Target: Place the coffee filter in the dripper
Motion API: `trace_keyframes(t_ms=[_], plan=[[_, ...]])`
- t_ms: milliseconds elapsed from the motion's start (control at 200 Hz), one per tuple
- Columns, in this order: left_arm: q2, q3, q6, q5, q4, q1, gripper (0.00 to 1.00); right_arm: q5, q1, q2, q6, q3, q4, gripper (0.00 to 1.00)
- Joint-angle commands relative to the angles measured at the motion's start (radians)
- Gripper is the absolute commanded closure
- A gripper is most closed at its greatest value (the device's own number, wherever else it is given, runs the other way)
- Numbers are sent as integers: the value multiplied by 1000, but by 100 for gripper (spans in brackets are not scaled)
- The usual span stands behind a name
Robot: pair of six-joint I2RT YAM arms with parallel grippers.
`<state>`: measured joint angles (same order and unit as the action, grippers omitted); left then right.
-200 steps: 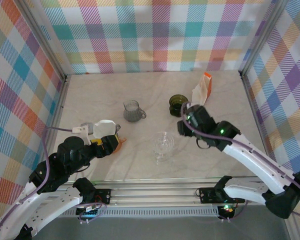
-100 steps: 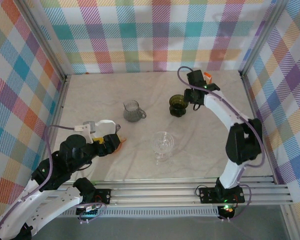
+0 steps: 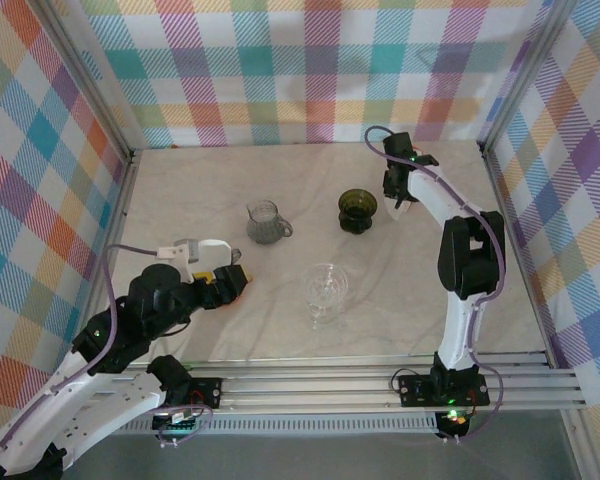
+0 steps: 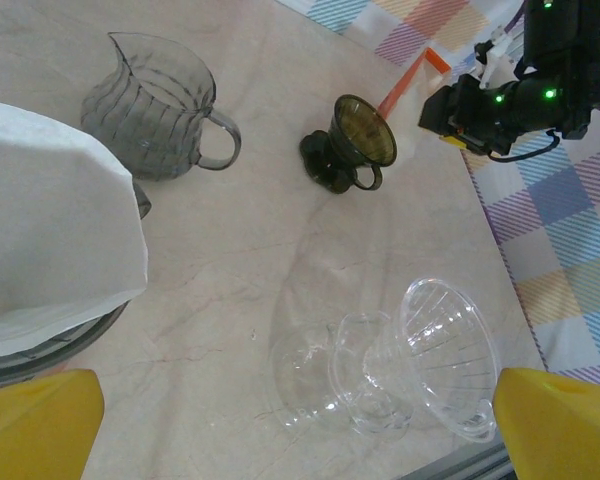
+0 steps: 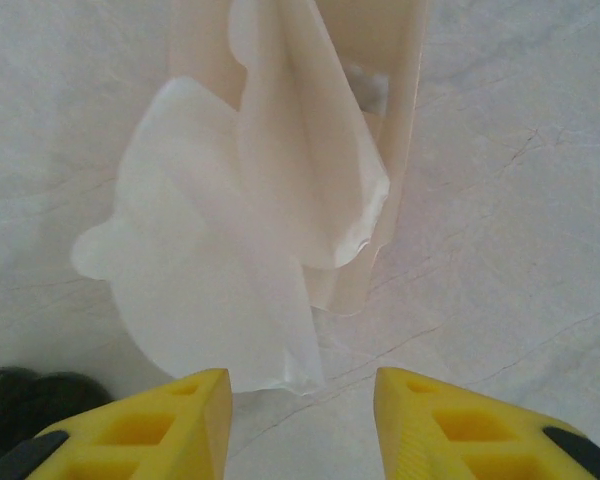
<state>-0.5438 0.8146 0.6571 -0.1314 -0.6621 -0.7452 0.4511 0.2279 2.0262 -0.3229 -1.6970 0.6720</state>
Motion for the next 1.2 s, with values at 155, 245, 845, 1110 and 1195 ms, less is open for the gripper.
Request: trace_keyframes(t_ms=[155,245,845,1110,1195], plan=[[-17,-14,-21,4,42,-9,0,13,-7,68,67,-59,-4,58],[-23,-14,-21,3,44,-10,0,18,-8,86,74,-64,-5,60],[-27,-26,-7,15,54,-8,0,11,1,-29,133,59,-65,100],[-5,-20,0,32,42,-9,0,14,58,-236,115,176,-51,100],[5,-13,3,38,35,-9,0,14,84,-329,103,216,-31,100]])
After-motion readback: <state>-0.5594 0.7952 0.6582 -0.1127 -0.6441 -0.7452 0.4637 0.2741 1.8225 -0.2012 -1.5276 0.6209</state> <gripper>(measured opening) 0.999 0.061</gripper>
